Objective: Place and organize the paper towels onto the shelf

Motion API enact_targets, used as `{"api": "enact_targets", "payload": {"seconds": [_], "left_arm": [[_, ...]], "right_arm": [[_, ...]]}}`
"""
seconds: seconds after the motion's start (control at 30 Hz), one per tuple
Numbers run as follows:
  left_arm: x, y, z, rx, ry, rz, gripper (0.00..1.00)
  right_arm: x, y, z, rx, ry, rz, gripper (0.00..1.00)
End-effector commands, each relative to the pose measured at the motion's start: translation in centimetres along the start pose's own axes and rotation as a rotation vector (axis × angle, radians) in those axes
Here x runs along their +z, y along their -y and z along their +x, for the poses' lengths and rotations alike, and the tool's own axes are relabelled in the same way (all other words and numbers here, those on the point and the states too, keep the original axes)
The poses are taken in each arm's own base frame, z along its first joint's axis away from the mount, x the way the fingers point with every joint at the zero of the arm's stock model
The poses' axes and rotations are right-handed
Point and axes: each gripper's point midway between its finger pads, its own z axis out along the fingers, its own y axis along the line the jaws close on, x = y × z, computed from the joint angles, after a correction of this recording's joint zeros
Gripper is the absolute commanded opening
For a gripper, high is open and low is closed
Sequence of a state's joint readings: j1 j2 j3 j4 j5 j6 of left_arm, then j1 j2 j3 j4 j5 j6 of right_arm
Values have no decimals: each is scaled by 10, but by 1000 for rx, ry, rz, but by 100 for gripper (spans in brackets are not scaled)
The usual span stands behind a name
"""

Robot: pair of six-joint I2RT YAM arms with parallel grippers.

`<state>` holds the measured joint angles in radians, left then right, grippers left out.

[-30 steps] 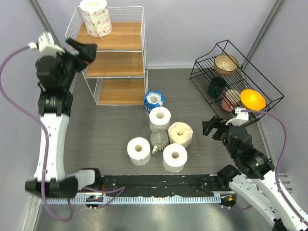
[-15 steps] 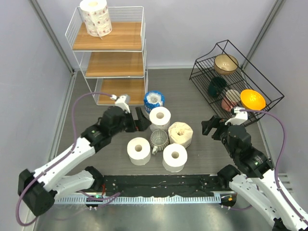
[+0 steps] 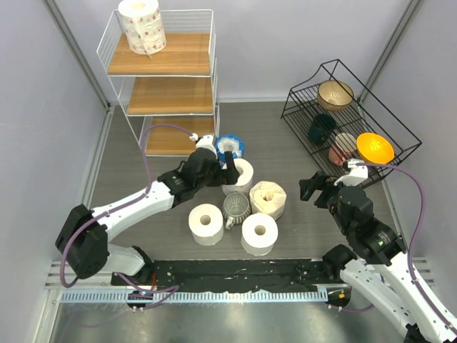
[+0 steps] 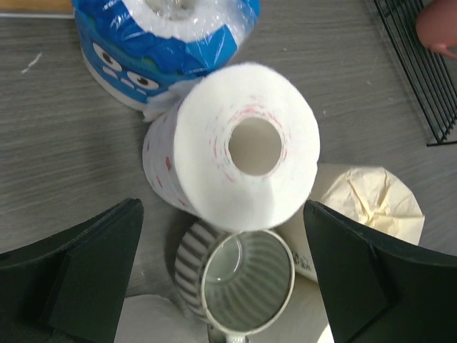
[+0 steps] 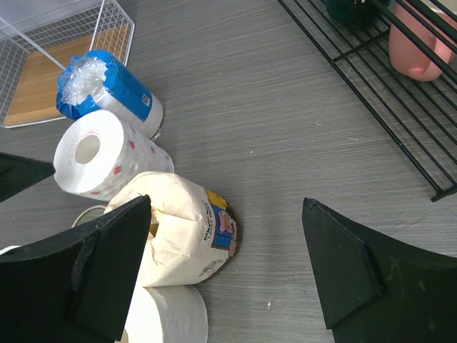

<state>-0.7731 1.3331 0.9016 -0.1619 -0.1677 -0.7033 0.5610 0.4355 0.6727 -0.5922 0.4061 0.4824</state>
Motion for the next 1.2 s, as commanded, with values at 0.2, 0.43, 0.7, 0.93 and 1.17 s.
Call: {"api": "enact_targets", "payload": {"seconds": [0.2, 0.43, 0.7, 0.93, 1.17], "left_arm": [[31, 5, -41, 5, 124, -95, 99], [41, -11, -31, 31, 98, -170, 90], [54, -14, -19, 49, 67, -176, 81], [59, -12, -11, 54, 38, -152, 62], [54, -9, -7, 52, 35, -132, 40]], "right_arm": [[-1, -5, -12, 20, 42, -14, 92], [-1, -5, -12, 20, 44, -16, 92], [0, -6, -11, 21, 41, -18, 92], [-2, -5, -12, 24, 45, -20, 92], [-2, -6, -13, 24, 46, -20, 92]]}}
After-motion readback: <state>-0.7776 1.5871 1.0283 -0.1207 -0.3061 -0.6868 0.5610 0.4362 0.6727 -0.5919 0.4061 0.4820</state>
